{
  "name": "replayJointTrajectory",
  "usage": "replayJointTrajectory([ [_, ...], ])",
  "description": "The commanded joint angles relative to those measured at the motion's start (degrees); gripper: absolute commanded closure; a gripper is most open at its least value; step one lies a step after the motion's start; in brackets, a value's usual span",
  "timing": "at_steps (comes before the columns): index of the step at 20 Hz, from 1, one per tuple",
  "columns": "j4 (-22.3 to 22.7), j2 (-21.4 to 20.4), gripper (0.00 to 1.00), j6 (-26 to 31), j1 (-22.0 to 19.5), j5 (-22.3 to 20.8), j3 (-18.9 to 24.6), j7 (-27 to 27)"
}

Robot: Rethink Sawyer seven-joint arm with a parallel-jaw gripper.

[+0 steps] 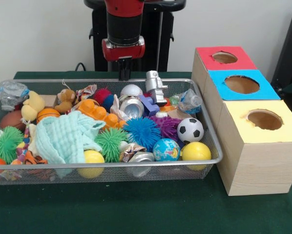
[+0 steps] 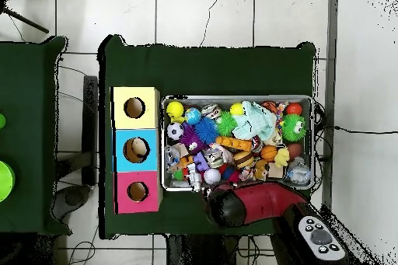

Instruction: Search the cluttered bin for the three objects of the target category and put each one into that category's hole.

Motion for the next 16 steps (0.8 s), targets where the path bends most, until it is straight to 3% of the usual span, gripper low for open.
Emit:
replayJointTrajectory([
  [1,-7.7,2.3,1.0,8.6,-5.6,-3.7,7.7,-14.2],
  [9,-7.9,1.3,1.0,12.6,-12.6,-3.6,12.3,-18.3],
  [16,-7.8,-0.4,1.0,18.0,-15.8,-3.1,15.5,-19.5],
])
